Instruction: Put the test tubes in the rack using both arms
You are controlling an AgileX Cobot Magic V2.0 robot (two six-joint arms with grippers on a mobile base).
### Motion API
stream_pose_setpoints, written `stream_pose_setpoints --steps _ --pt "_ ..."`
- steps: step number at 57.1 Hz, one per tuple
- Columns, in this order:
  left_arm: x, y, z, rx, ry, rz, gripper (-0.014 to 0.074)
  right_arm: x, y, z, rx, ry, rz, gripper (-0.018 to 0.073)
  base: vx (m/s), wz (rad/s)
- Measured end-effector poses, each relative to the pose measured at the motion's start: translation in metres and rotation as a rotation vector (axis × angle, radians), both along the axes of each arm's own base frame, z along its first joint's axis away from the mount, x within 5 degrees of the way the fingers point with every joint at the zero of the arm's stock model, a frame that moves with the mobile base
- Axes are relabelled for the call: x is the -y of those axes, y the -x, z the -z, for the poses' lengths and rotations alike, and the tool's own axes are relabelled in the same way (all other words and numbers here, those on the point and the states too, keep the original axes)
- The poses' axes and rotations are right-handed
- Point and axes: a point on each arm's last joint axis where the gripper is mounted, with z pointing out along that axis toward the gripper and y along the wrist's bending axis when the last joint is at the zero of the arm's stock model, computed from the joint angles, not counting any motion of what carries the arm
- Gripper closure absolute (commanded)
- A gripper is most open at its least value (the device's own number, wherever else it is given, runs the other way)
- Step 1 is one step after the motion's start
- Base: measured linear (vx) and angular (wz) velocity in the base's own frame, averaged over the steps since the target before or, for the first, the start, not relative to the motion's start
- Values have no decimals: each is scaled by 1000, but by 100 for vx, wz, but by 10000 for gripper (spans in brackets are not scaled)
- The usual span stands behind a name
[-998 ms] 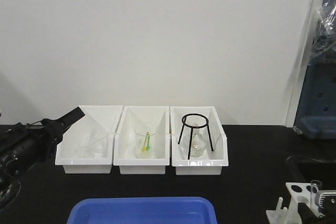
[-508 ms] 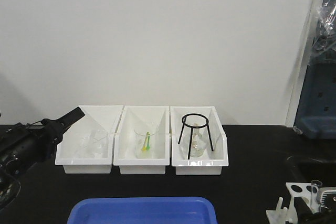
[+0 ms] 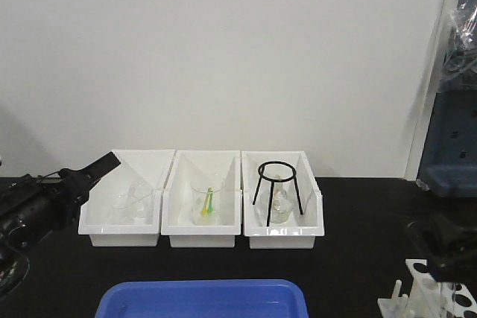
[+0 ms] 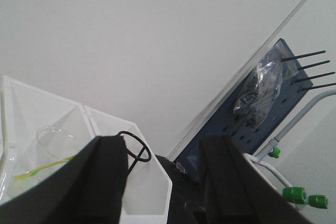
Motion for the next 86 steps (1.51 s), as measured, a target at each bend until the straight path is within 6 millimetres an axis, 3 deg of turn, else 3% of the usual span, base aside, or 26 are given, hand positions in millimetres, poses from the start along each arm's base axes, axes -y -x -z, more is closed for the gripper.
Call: stream_pose_setpoints --steps 9,16,25,35,50,62,86 --pt "0 1 -3 69 -77 -5 183 -5 32 -61 57 -17 -87 24 0 0" --pt "1 14 -23 187 -168 3 223 -6 62 -74 76 -21 -125 24 0 0" --pt "1 53 -67 351 -303 23 236 -6 91 -68 74 -27 -152 27 0 0" --pt "-10 103 -106 442 -490 -83 236 -6 103 -52 37 -27 -164 30 0 0" --pt "-42 154 -133 361 -545 -381 236 -8 106 -43 -27 -30 -185 30 0 0" --pt "-54 173 -138 331 -545 -493 236 -8 106 -42 -32 -32 -188 30 0 0" --pt "-56 174 -136 310 -548 -510 251 -8 106 -42 -33 -31 -188 30 0 0"
